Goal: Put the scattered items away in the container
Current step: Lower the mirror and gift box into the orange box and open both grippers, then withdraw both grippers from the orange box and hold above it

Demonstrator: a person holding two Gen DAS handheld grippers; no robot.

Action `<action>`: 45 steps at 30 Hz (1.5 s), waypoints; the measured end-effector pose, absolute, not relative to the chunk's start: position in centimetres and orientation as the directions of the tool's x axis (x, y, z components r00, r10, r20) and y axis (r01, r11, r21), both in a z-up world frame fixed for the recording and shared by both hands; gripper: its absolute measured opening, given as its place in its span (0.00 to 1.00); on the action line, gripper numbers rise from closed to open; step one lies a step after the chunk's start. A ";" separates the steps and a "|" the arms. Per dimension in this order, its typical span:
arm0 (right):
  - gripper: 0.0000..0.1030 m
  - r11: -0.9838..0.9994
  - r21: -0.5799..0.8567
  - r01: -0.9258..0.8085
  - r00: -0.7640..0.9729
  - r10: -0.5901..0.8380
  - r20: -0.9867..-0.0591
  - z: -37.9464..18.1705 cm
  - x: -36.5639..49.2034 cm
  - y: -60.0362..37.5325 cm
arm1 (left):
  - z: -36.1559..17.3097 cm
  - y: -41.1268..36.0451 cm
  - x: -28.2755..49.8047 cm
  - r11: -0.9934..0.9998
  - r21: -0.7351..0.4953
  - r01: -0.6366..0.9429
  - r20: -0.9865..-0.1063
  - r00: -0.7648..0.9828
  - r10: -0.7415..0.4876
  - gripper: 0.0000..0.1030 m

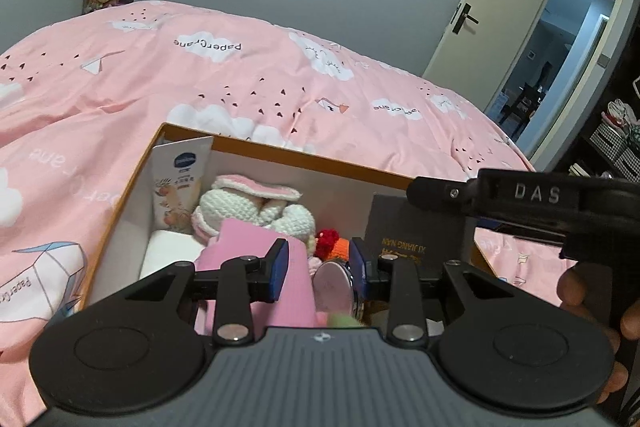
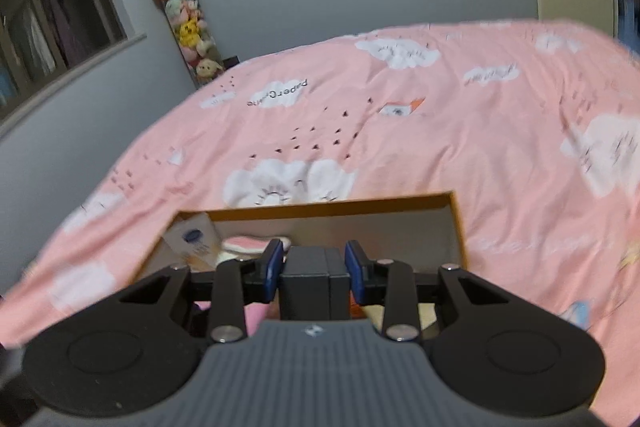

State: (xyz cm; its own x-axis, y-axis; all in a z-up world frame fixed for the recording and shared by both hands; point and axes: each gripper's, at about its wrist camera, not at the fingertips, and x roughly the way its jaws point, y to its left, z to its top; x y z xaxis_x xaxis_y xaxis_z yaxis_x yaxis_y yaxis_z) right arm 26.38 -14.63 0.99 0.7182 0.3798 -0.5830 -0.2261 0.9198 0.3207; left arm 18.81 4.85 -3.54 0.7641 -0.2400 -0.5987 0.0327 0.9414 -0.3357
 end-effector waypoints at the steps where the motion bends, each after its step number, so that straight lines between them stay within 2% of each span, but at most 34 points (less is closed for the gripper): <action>1: 0.35 0.911 0.350 -0.216 0.709 0.393 -0.585 0.7 26.6 -14.8 | -3.6 5.0 18.8 0.942 -0.335 0.031 -0.604 0.760 -0.240 0.36; 9: 0.36 0.899 0.411 -0.154 0.672 0.400 -0.623 -1.1 26.8 -16.0 | -4.5 5.0 18.3 0.941 -0.337 0.032 -0.629 0.735 -0.251 0.36; 16: 0.36 0.945 0.321 -0.061 0.639 0.283 -0.715 -2.5 27.1 -17.1 | -4.6 5.0 17.6 0.940 -0.340 0.041 -0.630 0.732 -0.259 0.36; 20: 0.37 0.965 0.250 -0.085 0.646 0.244 -0.724 -2.9 26.5 -16.9 | -4.5 4.8 17.4 0.944 -0.326 0.051 -0.633 0.730 -0.258 0.36; 28: 0.38 0.977 0.154 -0.150 0.675 0.215 -0.706 -2.2 25.6 -16.6 | -4.6 4.7 17.1 0.948 -0.311 0.062 -0.643 0.721 -0.258 0.36; 31: 0.43 0.978 0.120 -0.171 0.694 0.206 -0.690 -1.8 24.9 -16.4 | -4.6 4.4 17.0 0.954 -0.292 0.066 -0.646 0.722 -0.247 0.37; 35: 0.46 0.977 0.070 -0.203 0.719 0.197 -0.667 -1.6 23.6 -15.7 | -4.3 4.3 16.7 0.958 -0.279 0.068 -0.639 0.732 -0.238 0.49; 40: 0.51 0.975 0.012 -0.221 0.764 0.181 -0.620 -1.0 21.5 -15.0 | -3.7 4.1 15.9 0.971 -0.230 0.065 -0.621 0.758 -0.198 0.51; 45: 0.55 0.974 -0.027 -0.226 0.812 0.173 -0.558 -0.3 18.9 -14.6 | -2.9 3.8 14.9 0.983 -0.173 0.063 -0.594 0.790 -0.155 0.60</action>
